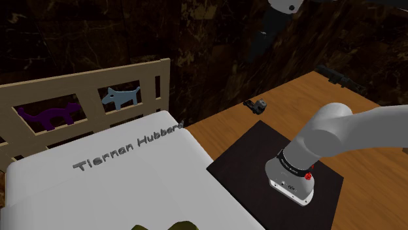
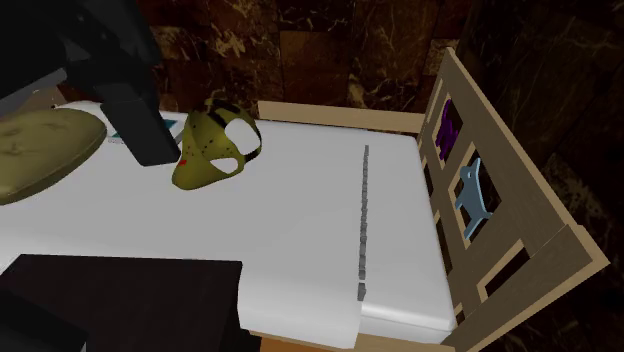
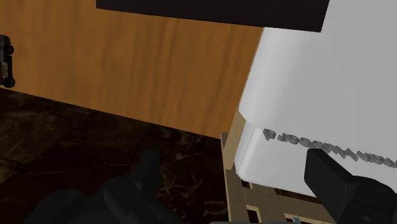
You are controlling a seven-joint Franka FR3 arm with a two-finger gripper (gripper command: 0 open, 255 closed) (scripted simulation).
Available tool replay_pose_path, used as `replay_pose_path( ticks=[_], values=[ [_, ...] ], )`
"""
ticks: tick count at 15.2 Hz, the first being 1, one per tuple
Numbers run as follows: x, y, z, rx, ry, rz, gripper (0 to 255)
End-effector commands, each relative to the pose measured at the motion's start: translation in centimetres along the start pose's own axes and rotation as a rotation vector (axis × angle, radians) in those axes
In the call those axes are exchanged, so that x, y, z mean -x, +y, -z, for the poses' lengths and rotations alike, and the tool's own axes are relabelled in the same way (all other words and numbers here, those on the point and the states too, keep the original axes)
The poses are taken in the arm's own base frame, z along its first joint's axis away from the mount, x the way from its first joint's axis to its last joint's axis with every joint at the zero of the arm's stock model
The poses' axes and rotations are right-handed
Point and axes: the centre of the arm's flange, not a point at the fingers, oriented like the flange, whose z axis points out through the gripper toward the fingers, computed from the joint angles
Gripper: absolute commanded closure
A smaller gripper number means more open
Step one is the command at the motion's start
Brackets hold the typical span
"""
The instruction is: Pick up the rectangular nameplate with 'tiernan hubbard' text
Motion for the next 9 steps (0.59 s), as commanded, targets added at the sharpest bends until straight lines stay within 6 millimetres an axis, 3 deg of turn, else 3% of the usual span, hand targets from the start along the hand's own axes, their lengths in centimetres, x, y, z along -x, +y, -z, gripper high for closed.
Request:
replay_pose_path(
  ticks=[1, 9],
  values=[
    [0.0, 0.0, 0.0, 0.000, 0.000, 0.000, 0],
    [-6.9, -3.5, -7.0, -0.020, 0.000, 0.226, 0]
  ],
)
